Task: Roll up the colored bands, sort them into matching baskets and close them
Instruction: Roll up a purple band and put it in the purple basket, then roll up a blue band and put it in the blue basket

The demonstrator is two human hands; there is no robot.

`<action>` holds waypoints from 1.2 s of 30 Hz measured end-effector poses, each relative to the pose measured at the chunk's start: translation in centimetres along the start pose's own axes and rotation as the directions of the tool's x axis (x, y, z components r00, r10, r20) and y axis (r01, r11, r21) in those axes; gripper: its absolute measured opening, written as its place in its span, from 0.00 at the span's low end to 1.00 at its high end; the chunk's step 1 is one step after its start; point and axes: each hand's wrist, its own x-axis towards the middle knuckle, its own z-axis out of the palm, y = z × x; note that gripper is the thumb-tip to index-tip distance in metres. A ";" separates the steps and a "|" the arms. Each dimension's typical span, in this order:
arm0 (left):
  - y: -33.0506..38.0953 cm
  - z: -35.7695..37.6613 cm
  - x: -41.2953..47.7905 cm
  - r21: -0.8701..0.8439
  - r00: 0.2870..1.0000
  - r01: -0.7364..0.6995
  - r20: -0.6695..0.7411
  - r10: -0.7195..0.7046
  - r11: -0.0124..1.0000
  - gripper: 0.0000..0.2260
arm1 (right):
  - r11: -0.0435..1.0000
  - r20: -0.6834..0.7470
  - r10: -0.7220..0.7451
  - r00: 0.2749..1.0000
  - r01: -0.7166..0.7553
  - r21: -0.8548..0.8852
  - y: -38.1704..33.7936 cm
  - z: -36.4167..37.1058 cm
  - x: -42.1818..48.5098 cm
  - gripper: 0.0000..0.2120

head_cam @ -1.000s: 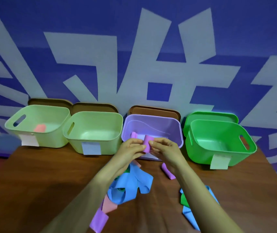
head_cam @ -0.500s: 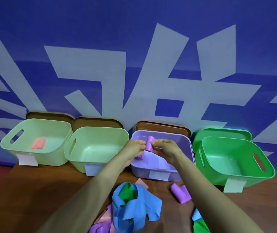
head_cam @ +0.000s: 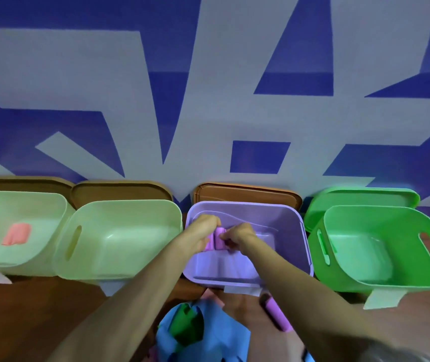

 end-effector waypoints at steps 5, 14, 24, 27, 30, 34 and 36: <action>-0.4 0.1 0.3 0.027 1.000 0.009 0.001 -0.009 1.000 0.11 | 1.000 0.023 0.012 1.000 -0.012 -0.002 0.2 0.6 0.7 0.08; -0.6 -0.2 0.5 -0.003 0.999 0.016 0.032 -0.016 1.000 0.11 | 0.994 -0.049 -0.001 0.999 -0.005 -0.109 0.1 -0.1 -0.5 0.15; 0.3 -2.0 -4.7 -0.065 0.977 -0.160 0.130 0.168 0.985 0.14 | 0.967 0.080 -0.218 0.973 0.204 0.149 -2.2 -6.2 -8.9 0.08; -0.8 -2.4 -9.9 -0.096 0.933 -0.305 0.171 0.318 0.947 0.12 | 0.895 0.028 -0.382 0.924 0.362 0.263 -1.1 -7.9 -13.0 0.02; -3.6 -2.4 -13.6 -0.118 0.896 -0.375 0.206 0.392 0.919 0.08 | 0.830 -0.022 -0.492 0.870 0.477 0.288 1.6 -8.8 -16.7 0.03; -9.1 -2.3 -15.4 -0.035 0.882 -0.435 0.183 0.434 0.900 0.06 | 0.762 -0.133 -0.573 0.809 0.585 0.278 7.0 -8.4 -19.5 0.06; -12.2 -2.6 -14.8 0.035 0.862 -0.501 0.110 0.494 0.865 0.08 | 0.746 -0.151 -0.597 0.788 0.614 0.256 10.1 -7.5 -19.6 0.08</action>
